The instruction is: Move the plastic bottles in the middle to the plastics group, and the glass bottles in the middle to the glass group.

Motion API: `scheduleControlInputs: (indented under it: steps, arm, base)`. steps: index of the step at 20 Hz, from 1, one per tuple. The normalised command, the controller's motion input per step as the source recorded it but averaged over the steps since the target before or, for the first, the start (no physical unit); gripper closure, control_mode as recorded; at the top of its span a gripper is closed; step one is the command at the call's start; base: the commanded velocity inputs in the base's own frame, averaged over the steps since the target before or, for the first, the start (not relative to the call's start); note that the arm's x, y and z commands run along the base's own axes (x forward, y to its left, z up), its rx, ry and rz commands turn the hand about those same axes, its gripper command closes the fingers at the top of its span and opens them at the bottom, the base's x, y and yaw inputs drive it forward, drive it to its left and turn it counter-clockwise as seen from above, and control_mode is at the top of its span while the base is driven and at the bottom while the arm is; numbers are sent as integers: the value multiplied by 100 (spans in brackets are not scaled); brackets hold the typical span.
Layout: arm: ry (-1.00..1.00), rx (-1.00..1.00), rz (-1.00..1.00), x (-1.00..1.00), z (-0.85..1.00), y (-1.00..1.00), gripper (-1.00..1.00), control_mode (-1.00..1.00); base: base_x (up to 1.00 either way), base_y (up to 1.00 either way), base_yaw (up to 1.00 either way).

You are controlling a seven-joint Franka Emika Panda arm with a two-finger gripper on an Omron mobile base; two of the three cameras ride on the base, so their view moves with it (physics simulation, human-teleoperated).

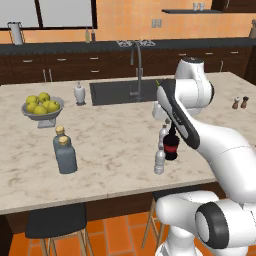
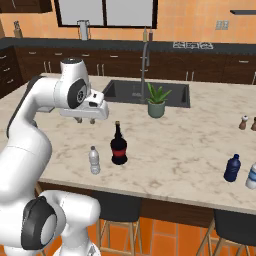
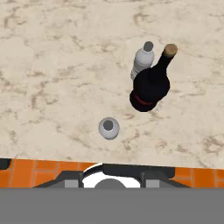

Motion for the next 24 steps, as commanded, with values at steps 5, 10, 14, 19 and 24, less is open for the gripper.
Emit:
scheduleControlInputs:
  steps: [5,10,14,19,24]
  arm:
    - [4,0,0,0,-18,0,-100,-100]
    - [16,0,0,0,-47,0,-100,-100]
    - [18,0,0,2,-57,1,-100,-100]
    - [3,0,0,6,-60,0,-100,-100]
    - [-4,0,0,2,-41,0,-100,-100]
  base:
    - [0,0,0]
    - [0,0,0]
    - [0,0,0]
    - [0,0,0]
    - [0,0,0]
